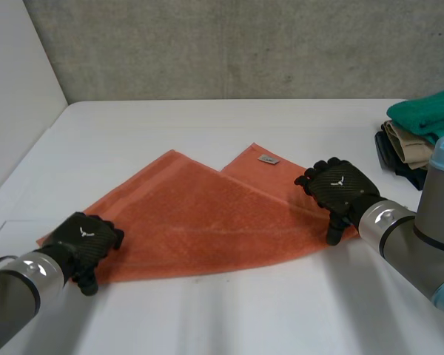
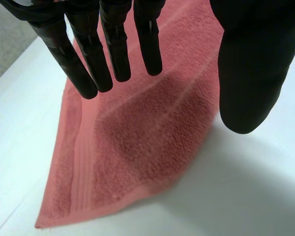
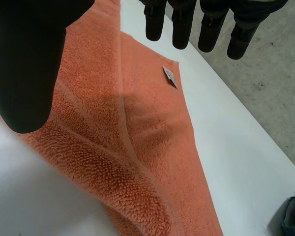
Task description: Fold the laundry.
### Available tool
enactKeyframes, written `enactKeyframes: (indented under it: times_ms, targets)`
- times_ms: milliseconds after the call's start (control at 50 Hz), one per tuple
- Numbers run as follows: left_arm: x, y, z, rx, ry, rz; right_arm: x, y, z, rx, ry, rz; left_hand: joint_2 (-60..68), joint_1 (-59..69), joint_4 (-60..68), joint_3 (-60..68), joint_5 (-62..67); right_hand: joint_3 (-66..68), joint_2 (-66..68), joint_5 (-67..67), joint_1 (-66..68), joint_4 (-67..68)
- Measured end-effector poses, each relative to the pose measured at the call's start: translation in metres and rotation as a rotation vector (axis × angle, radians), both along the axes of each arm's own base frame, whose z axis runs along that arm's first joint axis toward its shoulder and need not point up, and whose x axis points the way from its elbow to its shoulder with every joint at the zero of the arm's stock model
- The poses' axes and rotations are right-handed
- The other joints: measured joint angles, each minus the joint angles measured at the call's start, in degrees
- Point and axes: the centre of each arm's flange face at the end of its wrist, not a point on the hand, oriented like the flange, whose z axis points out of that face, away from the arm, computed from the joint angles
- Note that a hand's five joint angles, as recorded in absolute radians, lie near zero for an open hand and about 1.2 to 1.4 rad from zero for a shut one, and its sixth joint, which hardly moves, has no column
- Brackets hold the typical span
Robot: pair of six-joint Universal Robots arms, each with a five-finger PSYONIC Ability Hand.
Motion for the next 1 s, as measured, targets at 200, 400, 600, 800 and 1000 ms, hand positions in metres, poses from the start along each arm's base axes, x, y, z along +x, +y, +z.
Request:
enactKeyframes:
  times_ms: [200, 400, 600, 800, 1000]
  targets:
    - [0.003, -0.008, -0.012, -0.048, -0.045, -0.007, 0.0, 0.0, -0.002, 0.005, 0.002, 0.002, 7.5, 8.0, 8.2, 7.2, 8.3, 0.0, 0.0, 0.0, 0.0, 0.0]
    - [0.004, -0.022, -0.04, -0.051, -0.115, -0.021, 0.0, 0.001, -0.003, 0.008, 0.002, 0.001, 28.3, 29.1, 28.7, 27.9, 28.6, 0.0, 0.0, 0.0, 0.0, 0.0]
    - [-0.006, -0.026, -0.039, -0.133, -0.149, -0.029, -0.002, 0.0, 0.002, -0.003, -0.003, -0.01, 39.7, 35.5, 40.1, 38.9, 38.8, 0.0, 0.0, 0.0, 0.0, 0.0]
    - [-0.03, -0.016, 0.046, -0.37, 0.058, -0.037, 0.0, 0.009, 0.003, 0.054, 0.006, 0.0, 39.7, 35.5, 40.2, 38.9, 38.8, 0.0, 0.0, 0.0, 0.0, 0.0]
    - [-0.038, -0.011, 0.091, -0.408, 0.18, 0.004, -0.009, 0.009, -0.017, 0.192, 0.061, -0.033, 39.9, 35.5, 40.2, 39.0, 38.8, 0.1, 0.1, 0.0, 0.0, 0.1]
